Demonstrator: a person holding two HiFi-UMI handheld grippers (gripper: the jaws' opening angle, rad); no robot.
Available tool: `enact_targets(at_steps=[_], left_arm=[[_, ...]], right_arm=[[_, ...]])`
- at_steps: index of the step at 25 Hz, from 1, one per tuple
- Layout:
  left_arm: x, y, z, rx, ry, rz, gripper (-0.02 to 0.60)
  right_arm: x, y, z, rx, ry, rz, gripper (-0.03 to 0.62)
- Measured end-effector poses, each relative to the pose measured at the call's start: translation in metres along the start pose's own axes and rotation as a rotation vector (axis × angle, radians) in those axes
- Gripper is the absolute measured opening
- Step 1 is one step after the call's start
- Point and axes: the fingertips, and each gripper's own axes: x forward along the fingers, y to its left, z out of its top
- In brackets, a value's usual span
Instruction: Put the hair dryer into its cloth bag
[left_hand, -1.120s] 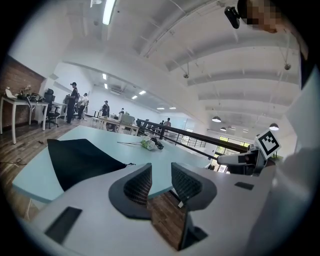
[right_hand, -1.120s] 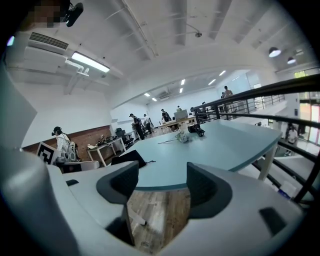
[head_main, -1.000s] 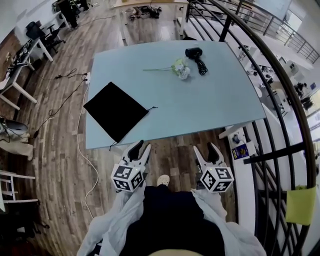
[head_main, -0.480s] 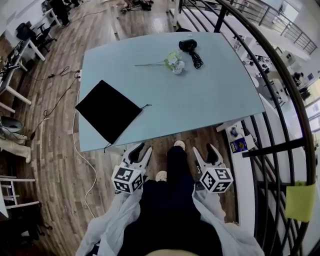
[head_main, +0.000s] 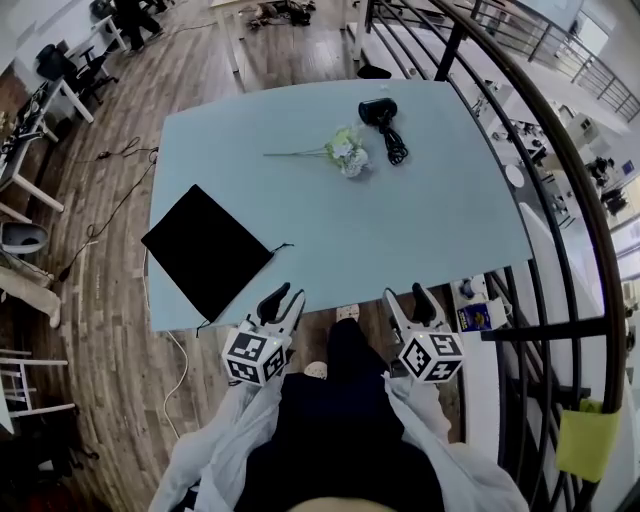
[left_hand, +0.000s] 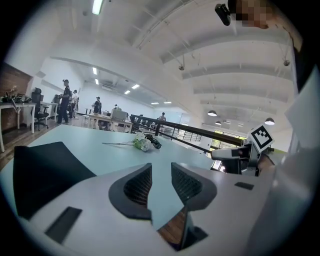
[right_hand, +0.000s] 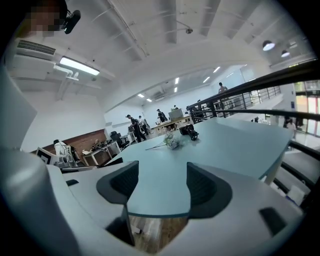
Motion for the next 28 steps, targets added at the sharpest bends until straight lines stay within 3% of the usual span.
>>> enact_targets(at_steps=[16,25,28], left_arm=[[0.117,0.029,0.058,0.005,0.012,0.009,0.135],[0.173,0.046,0.087,0.014,0.021,-0.029,0.135],[0.198,0.051,0.103,0.053,0.021,-0.037,0.135]], right_arm=[[0.113,-0.058,0.094,-0.032,0.036,0.056,0.301],[0.17,-0.083,0.149,-0.099,0.024,0.066,0.301],[0.189,-0.088,0.17,-0.126,0.01,0.08,0.305]])
